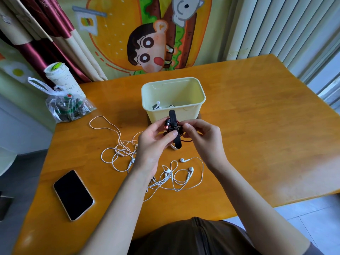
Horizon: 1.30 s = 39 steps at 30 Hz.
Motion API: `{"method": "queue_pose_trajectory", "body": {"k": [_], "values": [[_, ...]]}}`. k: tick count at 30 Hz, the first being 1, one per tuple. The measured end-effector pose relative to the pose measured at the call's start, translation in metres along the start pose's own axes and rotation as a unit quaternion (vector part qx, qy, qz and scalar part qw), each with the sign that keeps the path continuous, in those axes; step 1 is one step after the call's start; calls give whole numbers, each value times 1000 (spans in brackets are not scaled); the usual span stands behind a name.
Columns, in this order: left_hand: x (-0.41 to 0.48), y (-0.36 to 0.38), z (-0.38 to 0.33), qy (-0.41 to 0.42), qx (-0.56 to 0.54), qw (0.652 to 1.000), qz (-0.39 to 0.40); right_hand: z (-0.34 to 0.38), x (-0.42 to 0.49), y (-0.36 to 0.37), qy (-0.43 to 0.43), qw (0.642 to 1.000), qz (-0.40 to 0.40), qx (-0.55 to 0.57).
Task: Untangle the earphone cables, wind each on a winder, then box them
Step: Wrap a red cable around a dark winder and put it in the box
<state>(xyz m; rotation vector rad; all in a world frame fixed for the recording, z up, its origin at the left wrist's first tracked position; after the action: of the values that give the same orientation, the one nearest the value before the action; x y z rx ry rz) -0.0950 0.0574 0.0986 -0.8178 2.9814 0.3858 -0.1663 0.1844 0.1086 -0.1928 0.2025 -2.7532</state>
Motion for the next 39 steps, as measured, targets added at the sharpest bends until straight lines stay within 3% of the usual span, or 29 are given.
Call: {"method": "queue_pose_trajectory", "body": {"k": [8,16,20,25,30,39], "values": [[1,2,-1,-3,15,1000,8,1,-1,-3,1,999,4,40],[-1,-2,-1,5,79,997,5,6,-2,-3,-26,996,8,-84],[0,-2,-2,7,98,995,3,2,-1,-1,-8,996,16,-91],[-2,-4,-2,11,109,994,-1,-6,-1,2,43,998,36,-34],[-1,-5,2,-18,42,999,-14,-7,-1,3,62,995,53,60],[-2,-5,8,-38,64,997,-17,-8,0,1,31,998,49,-39]]}}
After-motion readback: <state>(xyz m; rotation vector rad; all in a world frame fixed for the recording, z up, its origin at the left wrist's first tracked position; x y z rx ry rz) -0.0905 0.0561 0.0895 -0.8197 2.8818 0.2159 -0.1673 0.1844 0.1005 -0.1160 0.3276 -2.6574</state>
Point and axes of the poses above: each hand's wrist, its own x-axis towards the middle knuckle, its own y-axis out of the palm, z = x × y, the point moved 6 cm from there along x, towards the middle knuckle, and after that the axes turned 5 degrees about y, right-handed, at the moved point
